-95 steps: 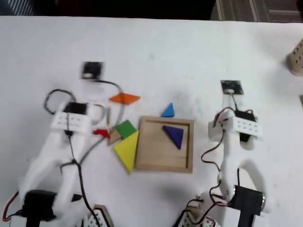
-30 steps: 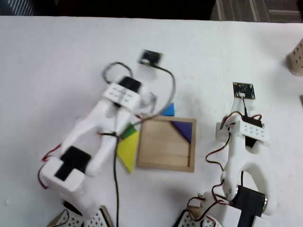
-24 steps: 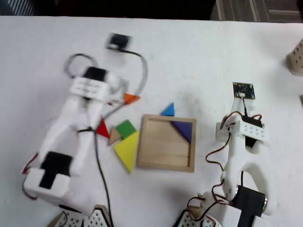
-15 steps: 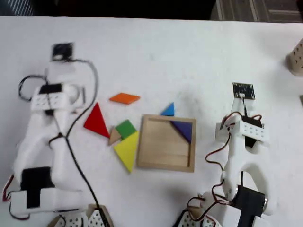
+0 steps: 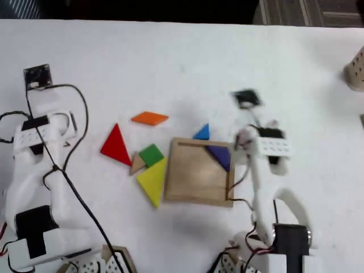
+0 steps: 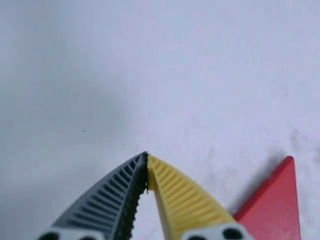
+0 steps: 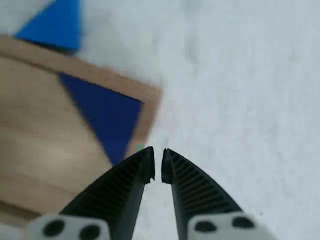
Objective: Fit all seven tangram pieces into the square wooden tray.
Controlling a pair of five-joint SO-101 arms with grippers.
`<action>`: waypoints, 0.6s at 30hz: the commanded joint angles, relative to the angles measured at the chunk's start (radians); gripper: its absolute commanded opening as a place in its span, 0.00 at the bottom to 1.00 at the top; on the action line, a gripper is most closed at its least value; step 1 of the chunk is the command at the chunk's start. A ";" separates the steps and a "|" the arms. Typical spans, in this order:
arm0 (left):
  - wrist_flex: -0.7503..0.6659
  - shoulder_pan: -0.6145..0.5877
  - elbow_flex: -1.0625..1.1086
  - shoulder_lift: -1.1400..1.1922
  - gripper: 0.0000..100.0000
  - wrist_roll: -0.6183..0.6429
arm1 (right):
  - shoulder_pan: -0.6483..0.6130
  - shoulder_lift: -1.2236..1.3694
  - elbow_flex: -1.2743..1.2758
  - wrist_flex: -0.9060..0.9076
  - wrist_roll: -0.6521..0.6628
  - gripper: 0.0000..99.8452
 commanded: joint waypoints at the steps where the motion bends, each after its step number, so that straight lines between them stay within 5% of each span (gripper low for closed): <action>1: -0.049 -0.033 -0.012 -0.053 0.03 0.081 | -0.180 -0.035 -0.180 0.102 0.066 0.06; 9: -0.091 -0.071 -0.003 -0.050 0.22 0.250 | -0.466 0.102 -0.434 0.073 0.069 0.24; 18: -0.008 -0.068 -0.153 0.114 0.22 0.255 | -0.555 0.601 -0.914 0.171 0.201 0.25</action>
